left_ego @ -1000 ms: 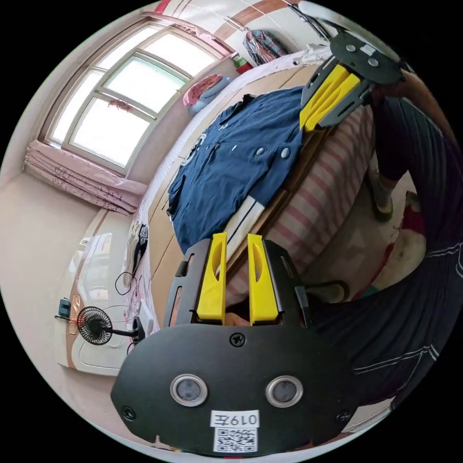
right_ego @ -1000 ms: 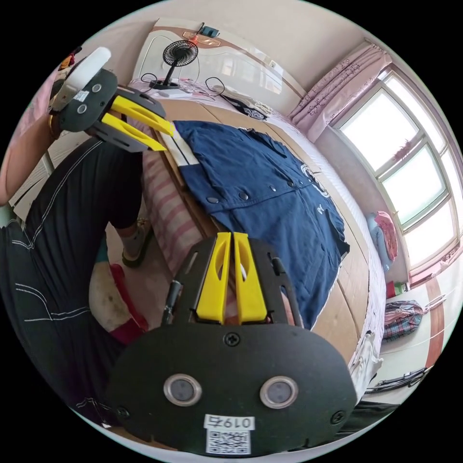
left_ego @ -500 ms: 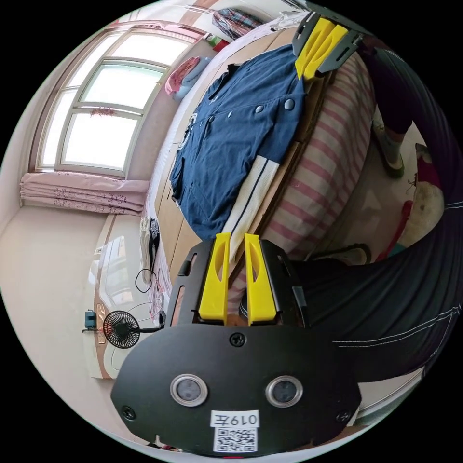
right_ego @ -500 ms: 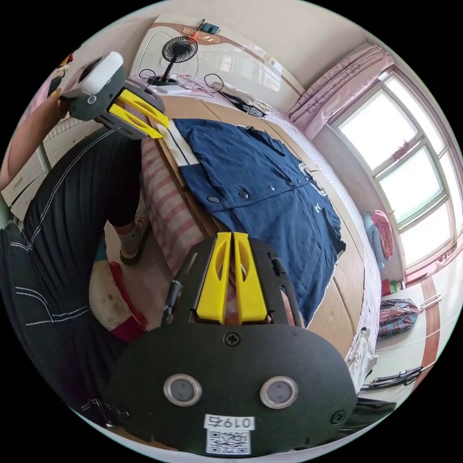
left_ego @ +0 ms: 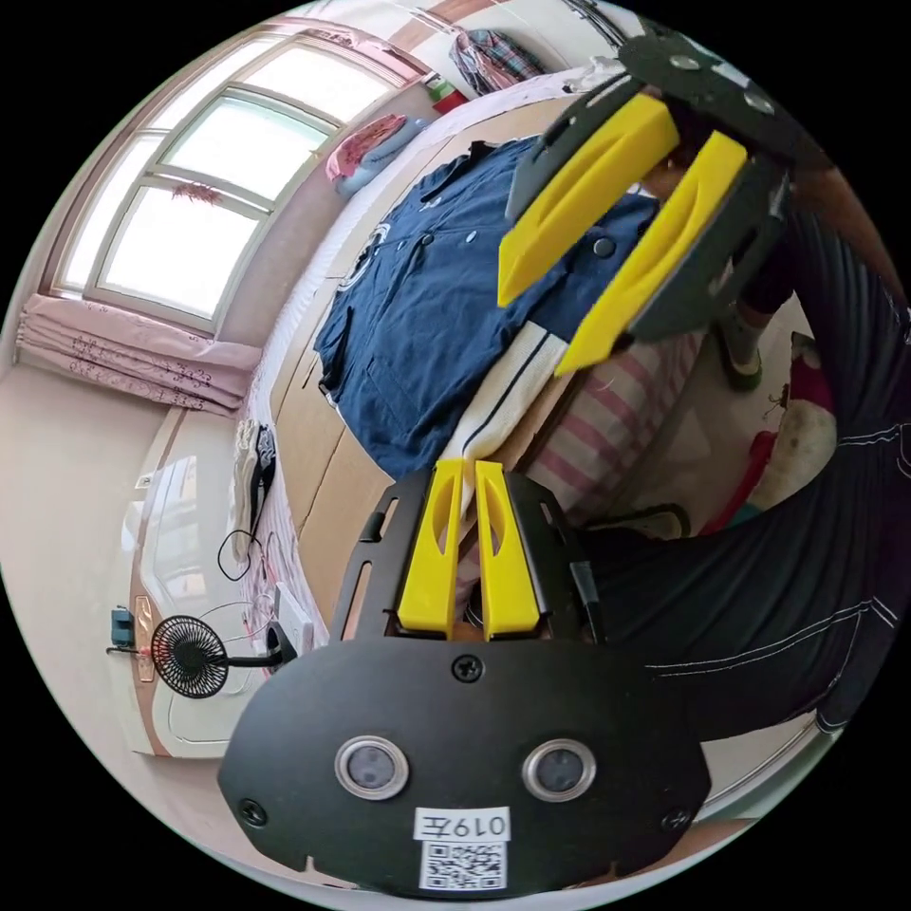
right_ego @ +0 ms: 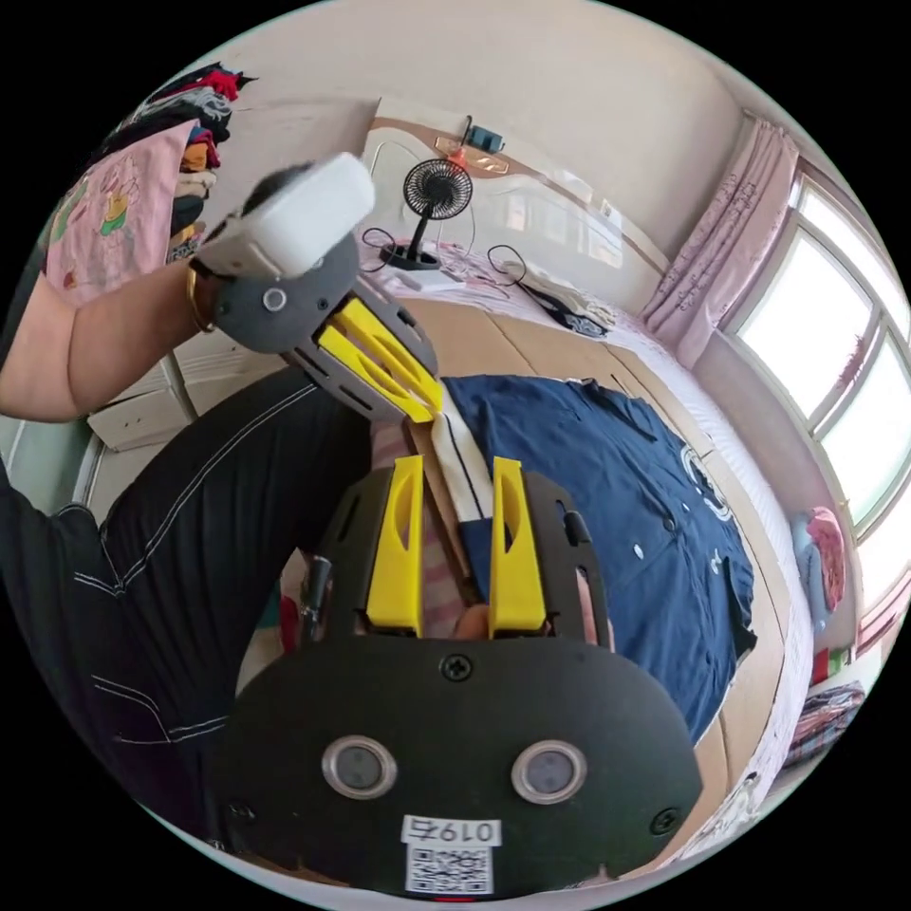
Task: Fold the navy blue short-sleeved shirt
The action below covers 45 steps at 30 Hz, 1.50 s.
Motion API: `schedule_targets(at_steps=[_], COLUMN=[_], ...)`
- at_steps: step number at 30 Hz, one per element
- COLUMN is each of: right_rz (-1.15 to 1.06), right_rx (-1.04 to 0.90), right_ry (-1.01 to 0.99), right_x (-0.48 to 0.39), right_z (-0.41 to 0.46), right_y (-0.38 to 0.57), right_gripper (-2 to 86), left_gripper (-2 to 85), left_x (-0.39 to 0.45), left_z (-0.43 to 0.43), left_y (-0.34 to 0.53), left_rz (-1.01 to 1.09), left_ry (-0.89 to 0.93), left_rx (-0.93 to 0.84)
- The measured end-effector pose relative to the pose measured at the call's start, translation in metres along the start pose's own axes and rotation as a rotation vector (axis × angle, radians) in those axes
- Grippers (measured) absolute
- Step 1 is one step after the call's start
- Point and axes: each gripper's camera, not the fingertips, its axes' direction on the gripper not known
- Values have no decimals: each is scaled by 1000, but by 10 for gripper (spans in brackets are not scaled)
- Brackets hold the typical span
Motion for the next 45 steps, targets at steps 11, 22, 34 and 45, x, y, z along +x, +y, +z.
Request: schedule_targets(at_steps=[11, 22, 34, 45], right_rz=[-139, 134, 46, 215], right_rx=[-76, -43, -34, 94], right_ry=[212, -77, 7, 196], right_x=[-15, 55, 42, 54], right_z=[56, 43, 26, -111], right_y=[-16, 2, 20, 148], right_gripper=[17, -8, 1, 45], left_gripper=[19, 91, 36, 4], left_x=[-27, 3, -28, -118], left_z=[-8, -13, 14, 30], left_y=[18, 24, 6, 24], left_rz=[-46, 129, 190, -104], left_ry=[38, -225, -235, 240], left_rx=[88, 49, 75, 165])
